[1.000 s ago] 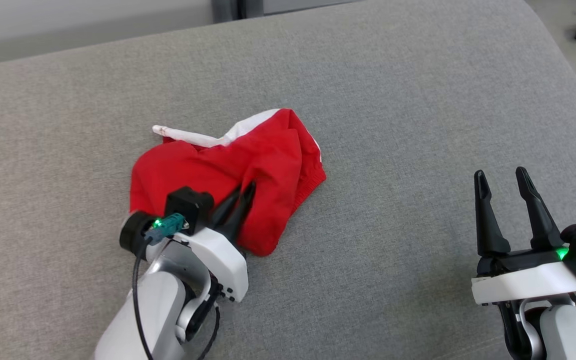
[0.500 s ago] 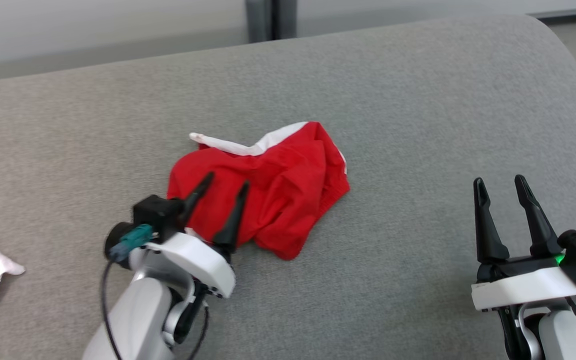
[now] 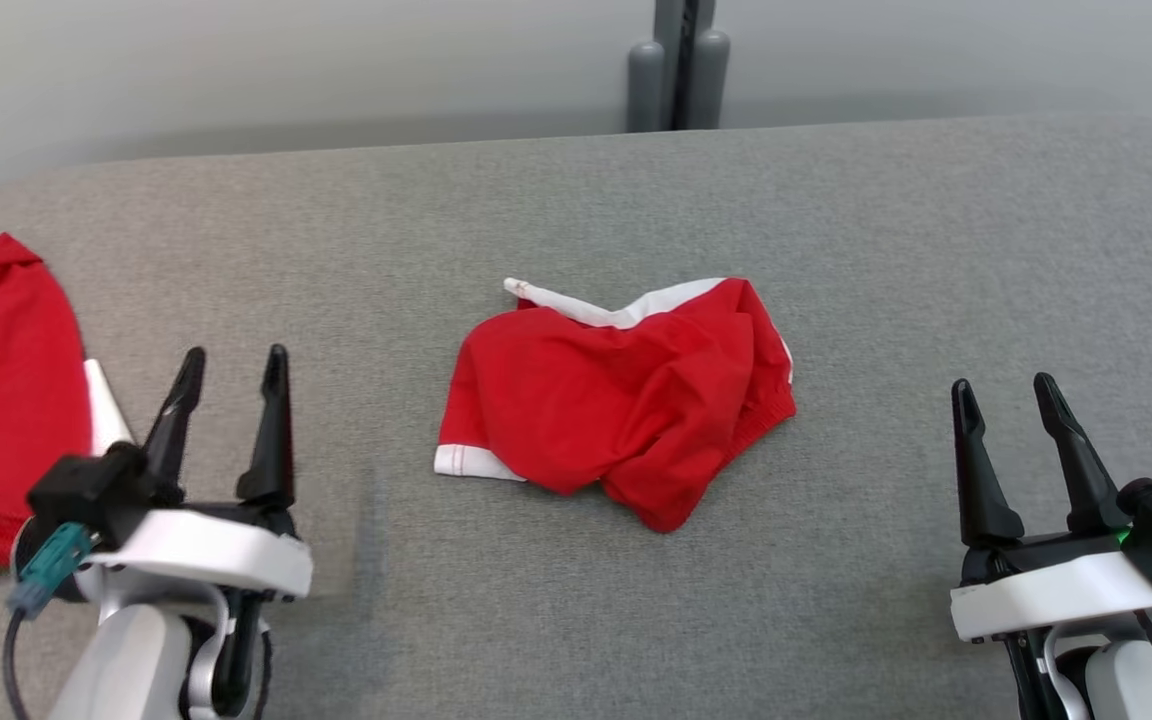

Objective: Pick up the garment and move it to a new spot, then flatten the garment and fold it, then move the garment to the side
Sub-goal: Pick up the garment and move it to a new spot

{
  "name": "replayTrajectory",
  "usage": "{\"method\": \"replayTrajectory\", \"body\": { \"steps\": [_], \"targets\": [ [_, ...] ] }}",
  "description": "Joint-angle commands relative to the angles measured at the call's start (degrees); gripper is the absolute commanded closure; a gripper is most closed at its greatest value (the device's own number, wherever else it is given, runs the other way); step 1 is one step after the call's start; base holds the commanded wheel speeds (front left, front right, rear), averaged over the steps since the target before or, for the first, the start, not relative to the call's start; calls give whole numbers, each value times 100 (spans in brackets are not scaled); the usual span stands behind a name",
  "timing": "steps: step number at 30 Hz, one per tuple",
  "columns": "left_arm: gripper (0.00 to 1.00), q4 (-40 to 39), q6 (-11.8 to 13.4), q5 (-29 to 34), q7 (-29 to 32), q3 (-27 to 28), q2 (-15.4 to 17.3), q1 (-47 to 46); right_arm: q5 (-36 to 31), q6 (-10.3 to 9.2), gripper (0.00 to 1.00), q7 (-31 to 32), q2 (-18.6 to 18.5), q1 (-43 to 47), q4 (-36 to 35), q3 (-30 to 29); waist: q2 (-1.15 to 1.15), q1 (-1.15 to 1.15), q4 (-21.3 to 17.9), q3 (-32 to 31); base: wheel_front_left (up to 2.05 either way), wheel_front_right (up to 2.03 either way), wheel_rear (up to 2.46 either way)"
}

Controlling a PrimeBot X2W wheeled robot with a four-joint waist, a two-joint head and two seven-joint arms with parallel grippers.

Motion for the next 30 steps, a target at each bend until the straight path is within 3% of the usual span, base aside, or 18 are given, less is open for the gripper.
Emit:
{"method": "replayTrajectory", "body": {
  "steps": [1,9,30],
  "targets": [
    [0,-96,28,-19,-54,86,78,138,-30,1,0,18,-48,100,-33,-24,0,0,108,-62,0,0,0],
    [0,-360,-16,65,-147,178,228,670,-53,1,0,132,-71,308,-87,-109,0,0,251,-244,0,0,0],
    [0,-503,118,181,-54,11,295,1360,-79,1,0,404,-20,927,-337,-142,0,0,153,-662,0,0,0]
  ]
}}
